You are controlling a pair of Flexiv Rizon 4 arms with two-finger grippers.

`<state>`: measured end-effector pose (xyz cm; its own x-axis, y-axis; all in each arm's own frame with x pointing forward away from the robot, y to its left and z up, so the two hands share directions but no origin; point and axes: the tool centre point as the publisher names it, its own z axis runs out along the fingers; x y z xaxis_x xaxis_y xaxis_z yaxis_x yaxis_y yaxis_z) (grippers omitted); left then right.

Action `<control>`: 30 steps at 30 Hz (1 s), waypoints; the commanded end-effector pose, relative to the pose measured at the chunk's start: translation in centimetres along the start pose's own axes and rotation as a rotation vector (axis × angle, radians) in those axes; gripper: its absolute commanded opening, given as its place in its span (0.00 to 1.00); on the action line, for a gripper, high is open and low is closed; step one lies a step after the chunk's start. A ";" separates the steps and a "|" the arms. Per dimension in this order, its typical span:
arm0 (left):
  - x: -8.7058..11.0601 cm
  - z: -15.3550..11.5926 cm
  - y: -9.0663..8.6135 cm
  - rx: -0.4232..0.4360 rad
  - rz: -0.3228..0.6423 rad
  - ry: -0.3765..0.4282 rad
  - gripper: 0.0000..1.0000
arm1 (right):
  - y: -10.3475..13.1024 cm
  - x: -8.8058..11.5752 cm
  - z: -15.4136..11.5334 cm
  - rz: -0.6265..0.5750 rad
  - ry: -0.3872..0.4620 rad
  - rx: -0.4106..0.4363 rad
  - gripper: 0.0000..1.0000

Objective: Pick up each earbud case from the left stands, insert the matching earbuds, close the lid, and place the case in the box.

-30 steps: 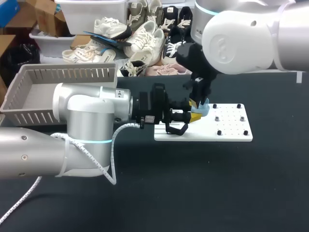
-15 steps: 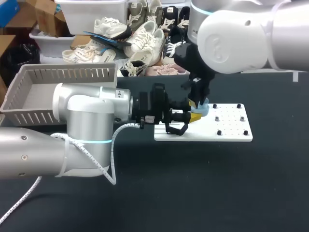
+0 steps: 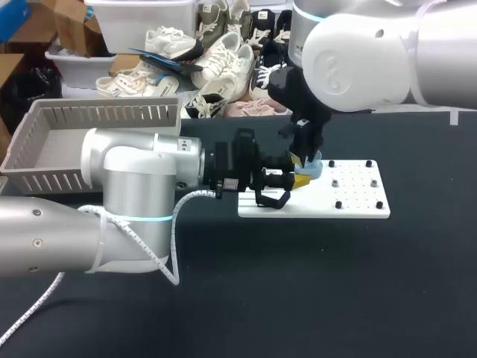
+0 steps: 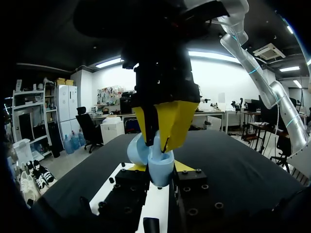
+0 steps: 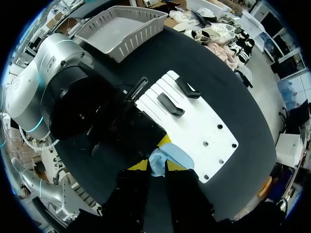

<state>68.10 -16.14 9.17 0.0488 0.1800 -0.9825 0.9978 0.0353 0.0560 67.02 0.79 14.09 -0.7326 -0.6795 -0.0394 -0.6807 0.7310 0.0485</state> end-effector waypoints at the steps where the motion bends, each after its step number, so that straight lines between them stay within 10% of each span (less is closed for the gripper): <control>1: 0.0 0.1 0.0 -0.001 0.001 -0.003 0.00 | 0.1 0.1 0.0 0.004 0.000 0.004 0.00; 30: 0.0 0.1 0.0 -0.001 0.001 -0.003 0.00 | -0.1 0.1 0.5 0.016 0.000 -0.005 0.00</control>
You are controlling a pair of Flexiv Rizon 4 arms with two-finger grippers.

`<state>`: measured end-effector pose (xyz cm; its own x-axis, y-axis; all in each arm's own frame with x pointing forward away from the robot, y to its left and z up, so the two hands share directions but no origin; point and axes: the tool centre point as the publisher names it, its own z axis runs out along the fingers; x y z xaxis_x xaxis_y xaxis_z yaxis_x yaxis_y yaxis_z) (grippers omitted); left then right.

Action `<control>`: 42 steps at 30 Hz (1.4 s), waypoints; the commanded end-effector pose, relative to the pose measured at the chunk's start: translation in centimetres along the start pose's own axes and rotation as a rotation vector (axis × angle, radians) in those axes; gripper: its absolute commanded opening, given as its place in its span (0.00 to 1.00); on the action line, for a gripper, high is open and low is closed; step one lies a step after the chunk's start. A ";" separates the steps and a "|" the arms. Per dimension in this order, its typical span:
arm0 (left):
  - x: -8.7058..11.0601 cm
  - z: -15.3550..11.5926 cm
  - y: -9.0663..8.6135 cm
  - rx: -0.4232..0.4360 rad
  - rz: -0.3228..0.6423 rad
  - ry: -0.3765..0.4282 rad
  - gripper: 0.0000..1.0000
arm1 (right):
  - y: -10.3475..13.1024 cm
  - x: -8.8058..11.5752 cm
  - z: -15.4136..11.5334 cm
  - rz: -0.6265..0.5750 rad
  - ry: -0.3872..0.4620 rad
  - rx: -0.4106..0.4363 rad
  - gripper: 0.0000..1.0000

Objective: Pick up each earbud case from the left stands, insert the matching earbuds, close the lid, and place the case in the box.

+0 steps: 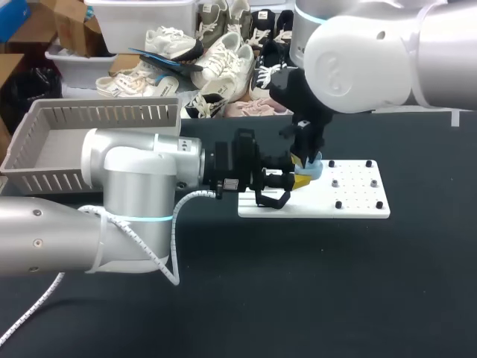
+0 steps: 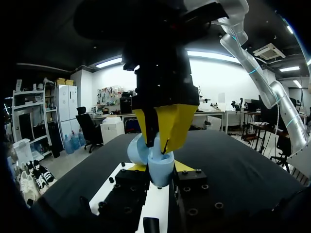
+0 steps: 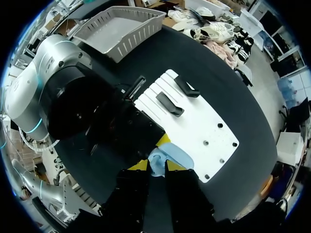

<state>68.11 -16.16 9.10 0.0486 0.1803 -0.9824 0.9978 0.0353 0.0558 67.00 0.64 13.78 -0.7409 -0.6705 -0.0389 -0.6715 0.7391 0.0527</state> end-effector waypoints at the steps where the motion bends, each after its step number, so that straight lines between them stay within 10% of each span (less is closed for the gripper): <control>1: 0.0 0.0 0.0 -0.001 0.002 -0.004 0.00 | 0.0 0.0 0.2 0.006 0.000 -0.002 0.00; 42: 0.0 0.0 0.0 -0.001 0.002 -0.004 0.00 | 0.3 0.1 0.1 0.128 -0.030 -0.047 0.00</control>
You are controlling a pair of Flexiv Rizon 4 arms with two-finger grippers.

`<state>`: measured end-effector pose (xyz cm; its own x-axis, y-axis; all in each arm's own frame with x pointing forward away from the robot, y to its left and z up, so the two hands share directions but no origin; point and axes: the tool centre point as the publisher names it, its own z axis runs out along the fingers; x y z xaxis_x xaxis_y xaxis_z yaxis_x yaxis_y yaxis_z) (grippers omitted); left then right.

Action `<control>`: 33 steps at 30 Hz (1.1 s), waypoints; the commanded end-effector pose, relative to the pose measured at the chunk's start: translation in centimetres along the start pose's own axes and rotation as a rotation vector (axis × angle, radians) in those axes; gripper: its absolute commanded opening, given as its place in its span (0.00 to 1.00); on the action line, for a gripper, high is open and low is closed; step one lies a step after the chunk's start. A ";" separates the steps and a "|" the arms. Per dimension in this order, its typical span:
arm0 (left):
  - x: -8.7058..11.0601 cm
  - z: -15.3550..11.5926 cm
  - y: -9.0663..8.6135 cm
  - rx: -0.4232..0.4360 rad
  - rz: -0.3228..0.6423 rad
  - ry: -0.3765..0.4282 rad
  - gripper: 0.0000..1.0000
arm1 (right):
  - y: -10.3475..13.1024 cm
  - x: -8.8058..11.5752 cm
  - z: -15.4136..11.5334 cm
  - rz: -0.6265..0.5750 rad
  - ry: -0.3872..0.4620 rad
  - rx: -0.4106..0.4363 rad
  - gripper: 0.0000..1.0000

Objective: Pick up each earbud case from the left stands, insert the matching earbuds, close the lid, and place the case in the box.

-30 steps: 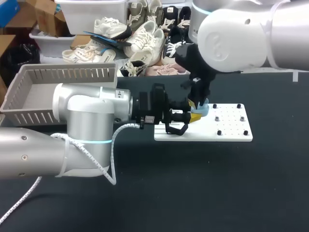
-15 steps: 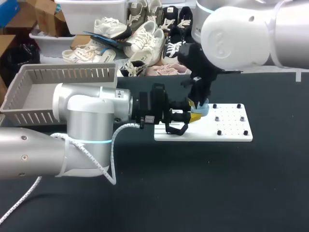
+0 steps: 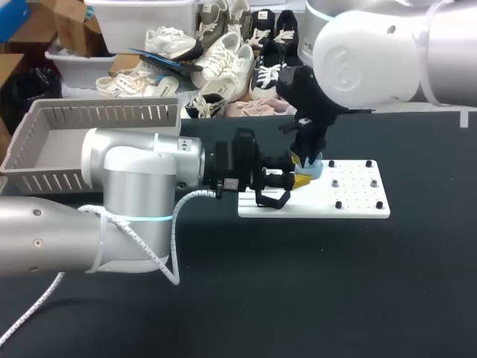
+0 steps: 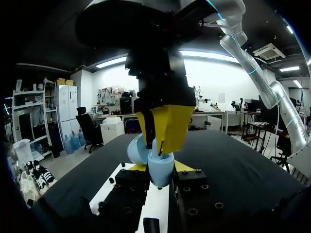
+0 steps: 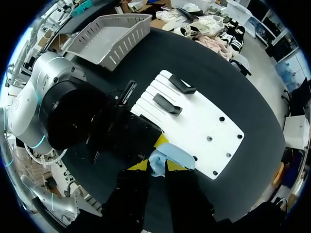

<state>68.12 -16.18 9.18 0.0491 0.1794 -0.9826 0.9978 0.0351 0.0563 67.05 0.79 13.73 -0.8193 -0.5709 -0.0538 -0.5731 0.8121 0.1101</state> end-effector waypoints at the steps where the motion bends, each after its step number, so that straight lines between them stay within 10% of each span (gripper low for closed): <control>1: 0.0 0.0 0.0 -0.001 0.001 -0.003 0.00 | 0.2 0.2 0.0 0.002 -0.006 0.004 0.00; 8: 0.0 0.0 0.0 -0.001 0.001 -0.003 0.00 | 0.2 0.2 -0.1 0.001 -0.009 0.002 0.36; 33: 0.0 0.0 0.0 -0.001 0.001 -0.003 0.00 | 0.2 -0.1 -2.3 -0.003 -0.048 0.034 0.40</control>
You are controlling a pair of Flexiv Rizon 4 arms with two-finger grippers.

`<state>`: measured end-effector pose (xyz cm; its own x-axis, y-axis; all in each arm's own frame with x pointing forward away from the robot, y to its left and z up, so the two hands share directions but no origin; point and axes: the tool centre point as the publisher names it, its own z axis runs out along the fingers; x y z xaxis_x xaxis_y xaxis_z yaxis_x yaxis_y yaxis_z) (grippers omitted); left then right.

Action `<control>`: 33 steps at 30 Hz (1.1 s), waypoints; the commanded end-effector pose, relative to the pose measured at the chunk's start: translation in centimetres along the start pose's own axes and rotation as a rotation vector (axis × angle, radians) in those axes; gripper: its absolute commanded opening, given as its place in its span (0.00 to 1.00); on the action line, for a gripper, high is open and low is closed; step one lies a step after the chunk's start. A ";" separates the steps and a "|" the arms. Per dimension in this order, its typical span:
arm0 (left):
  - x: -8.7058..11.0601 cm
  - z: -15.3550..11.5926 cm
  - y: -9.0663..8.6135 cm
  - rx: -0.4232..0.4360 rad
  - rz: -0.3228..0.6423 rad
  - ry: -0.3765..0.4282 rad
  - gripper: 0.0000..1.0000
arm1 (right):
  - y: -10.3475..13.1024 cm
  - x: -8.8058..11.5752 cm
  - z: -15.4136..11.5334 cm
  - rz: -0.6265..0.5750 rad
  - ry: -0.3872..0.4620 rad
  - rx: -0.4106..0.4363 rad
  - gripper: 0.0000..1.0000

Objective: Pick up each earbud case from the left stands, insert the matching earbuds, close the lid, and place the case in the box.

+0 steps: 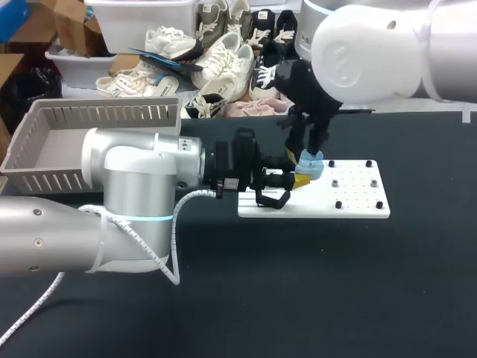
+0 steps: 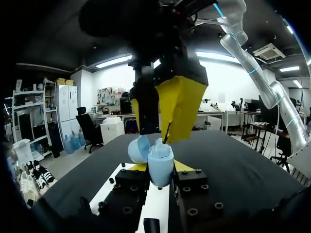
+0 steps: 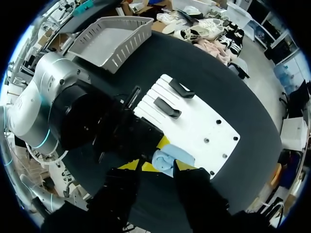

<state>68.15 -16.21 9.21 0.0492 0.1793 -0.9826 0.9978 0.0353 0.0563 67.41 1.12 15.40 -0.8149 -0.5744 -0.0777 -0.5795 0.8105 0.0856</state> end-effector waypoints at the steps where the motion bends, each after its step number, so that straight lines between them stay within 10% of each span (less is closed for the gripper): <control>1: 0.1 0.0 0.0 -0.001 0.001 -0.003 0.00 | -0.2 0.3 -0.9 0.011 -0.031 0.016 0.40; 19: 0.1 0.0 0.0 -0.001 0.001 -0.003 0.00 | -5.2 -3.8 0.4 0.144 -0.070 0.038 0.41; 33: 0.1 0.0 0.0 -0.001 0.001 -0.003 0.00 | -5.5 -2.3 1.8 0.184 -0.028 0.042 0.40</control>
<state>68.14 -16.21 9.21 0.0492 0.1793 -0.9826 0.9978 0.0352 0.0564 72.98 -1.66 13.23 -0.9046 -0.4173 -0.0863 -0.4230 0.9040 0.0621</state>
